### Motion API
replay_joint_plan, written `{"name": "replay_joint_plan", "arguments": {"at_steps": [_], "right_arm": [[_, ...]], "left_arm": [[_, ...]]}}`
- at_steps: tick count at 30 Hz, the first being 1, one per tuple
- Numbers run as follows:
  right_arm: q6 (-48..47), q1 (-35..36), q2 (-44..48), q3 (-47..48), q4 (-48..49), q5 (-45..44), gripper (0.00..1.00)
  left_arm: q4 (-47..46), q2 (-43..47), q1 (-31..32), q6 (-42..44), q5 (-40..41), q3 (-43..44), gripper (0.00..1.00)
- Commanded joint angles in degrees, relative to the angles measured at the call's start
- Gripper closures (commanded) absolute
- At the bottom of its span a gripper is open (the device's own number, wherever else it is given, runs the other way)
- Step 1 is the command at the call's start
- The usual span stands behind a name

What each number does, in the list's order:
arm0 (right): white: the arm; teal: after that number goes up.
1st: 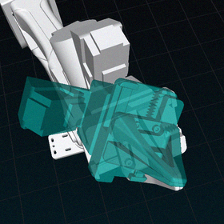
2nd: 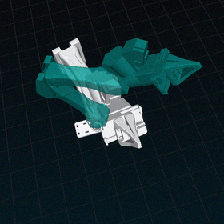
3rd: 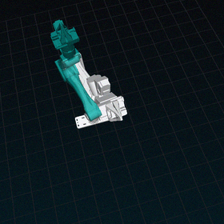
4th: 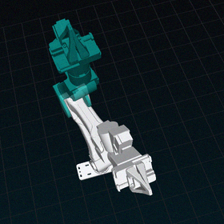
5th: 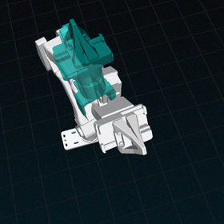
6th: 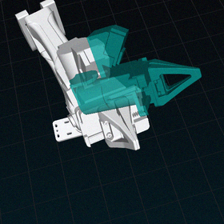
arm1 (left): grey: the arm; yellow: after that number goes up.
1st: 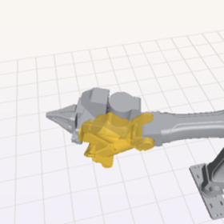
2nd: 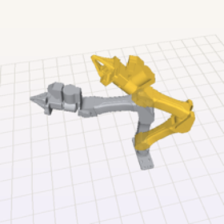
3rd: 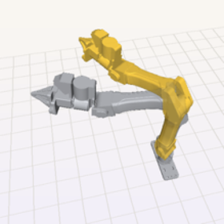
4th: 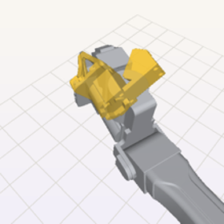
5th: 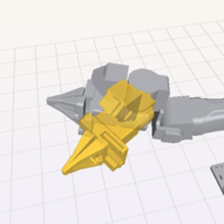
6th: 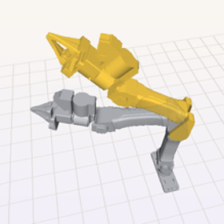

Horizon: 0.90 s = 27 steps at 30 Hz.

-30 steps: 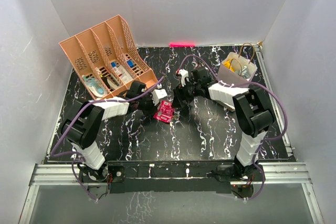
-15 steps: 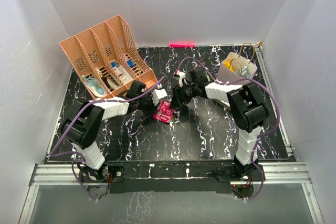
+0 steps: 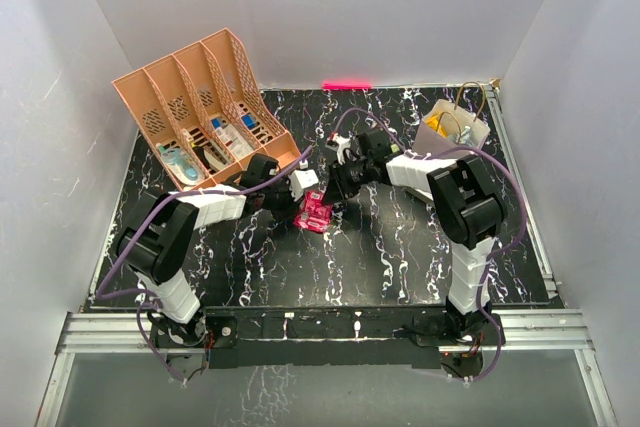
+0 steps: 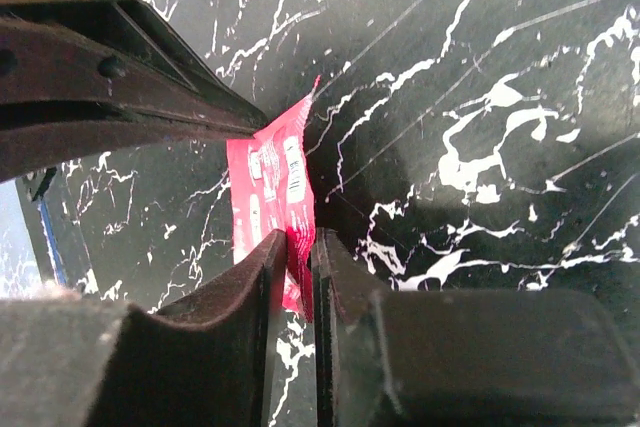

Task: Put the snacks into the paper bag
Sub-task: Pick up the snack from the center of the board, then place the snack in the paper bag.

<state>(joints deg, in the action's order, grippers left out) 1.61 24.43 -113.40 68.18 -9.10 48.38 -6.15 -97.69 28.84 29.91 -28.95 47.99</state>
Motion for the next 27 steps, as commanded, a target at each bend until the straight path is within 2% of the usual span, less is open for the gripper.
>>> {"name": "replay_joint_plan", "arguments": {"at_steps": [1,5,10,13,17,22,27], "right_arm": [[-2.4,0.1,1.8,4.4,-0.3,0.5,0.83],[-6.4,-0.8,5.5,5.0,-3.5,-0.9,0.92],[-14.8,-2.3,12.1,4.9,-9.6,-3.3,0.92],[-20.2,-3.0,17.5,4.6,-13.6,-5.8,0.92],[-22.7,-4.3,24.5,4.0,-17.1,-9.8,0.92],[-23.1,-6.8,33.3,6.5,-22.0,-15.8,0.92],[-24.1,-10.2,40.7,13.7,-26.8,-21.8,0.92]], "left_arm": [[1.5,3.5,0.3,0.7,-1.4,1.7,1.00],[6.2,5.3,0.3,2.8,-2.4,4.5,0.84],[13.9,8.3,-1.0,3.7,-2.6,10.1,0.56],[19.1,9.7,-2.2,3.1,-2.8,14.1,0.44],[23.1,12.1,-3.5,1.6,-2.8,17.8,0.25],[24.6,13.6,-4.0,-1.3,-0.5,19.9,0.15],[25.9,13.8,-4.0,-1.7,2.9,20.8,0.08]]}}
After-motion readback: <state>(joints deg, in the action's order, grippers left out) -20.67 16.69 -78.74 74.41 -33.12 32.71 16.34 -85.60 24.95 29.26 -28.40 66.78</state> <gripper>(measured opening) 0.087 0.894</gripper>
